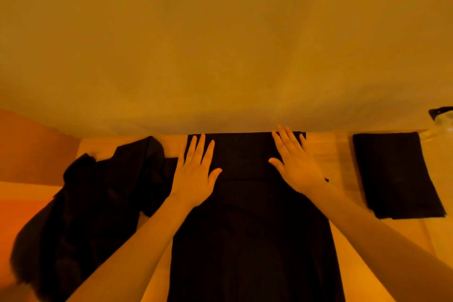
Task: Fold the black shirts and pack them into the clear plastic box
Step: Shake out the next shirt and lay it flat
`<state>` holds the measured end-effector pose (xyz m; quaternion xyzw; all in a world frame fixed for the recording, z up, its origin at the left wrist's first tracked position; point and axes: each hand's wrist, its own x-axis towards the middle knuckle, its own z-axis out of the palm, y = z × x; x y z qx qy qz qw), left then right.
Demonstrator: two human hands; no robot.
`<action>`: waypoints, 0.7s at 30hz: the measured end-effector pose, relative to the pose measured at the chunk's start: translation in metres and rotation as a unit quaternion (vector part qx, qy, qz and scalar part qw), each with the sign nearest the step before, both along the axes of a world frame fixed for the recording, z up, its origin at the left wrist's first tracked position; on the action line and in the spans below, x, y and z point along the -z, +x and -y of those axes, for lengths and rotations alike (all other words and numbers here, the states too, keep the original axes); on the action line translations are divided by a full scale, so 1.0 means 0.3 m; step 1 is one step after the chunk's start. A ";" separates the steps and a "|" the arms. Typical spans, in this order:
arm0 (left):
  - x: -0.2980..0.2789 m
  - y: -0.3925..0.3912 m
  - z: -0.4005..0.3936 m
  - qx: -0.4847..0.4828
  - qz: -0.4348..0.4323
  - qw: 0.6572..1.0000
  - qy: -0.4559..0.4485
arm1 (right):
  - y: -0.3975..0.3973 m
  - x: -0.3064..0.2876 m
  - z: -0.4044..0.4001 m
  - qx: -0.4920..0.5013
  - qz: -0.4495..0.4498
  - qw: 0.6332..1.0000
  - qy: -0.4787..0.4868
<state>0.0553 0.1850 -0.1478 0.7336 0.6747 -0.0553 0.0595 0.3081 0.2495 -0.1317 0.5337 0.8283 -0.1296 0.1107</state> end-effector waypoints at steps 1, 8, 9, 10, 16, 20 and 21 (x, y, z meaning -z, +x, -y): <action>-0.009 0.016 0.042 0.003 -0.007 1.000 0.012 | -0.007 -0.017 0.047 0.009 0.000 1.000 -0.002; 0.012 0.050 0.369 0.013 0.012 1.000 -0.006 | 0.061 -0.010 0.366 0.053 0.021 0.998 -0.026; 0.017 0.038 0.372 0.013 0.011 1.000 -0.004 | 0.084 -0.003 0.370 0.067 0.019 0.997 -0.022; 0.018 0.031 0.370 0.015 0.011 1.000 -0.005 | 0.103 0.003 0.369 0.074 0.016 0.997 -0.019; -0.002 0.048 0.515 0.014 0.035 0.999 0.023 | 0.127 -0.007 0.493 0.091 -0.032 0.995 0.022; 0.021 0.018 0.781 -0.003 0.053 0.999 -0.007 | 0.186 0.042 0.813 0.075 -0.038 0.996 0.035; 0.024 0.002 0.828 -0.025 0.060 0.998 -0.019 | 0.225 0.061 0.876 0.109 -0.040 0.993 0.032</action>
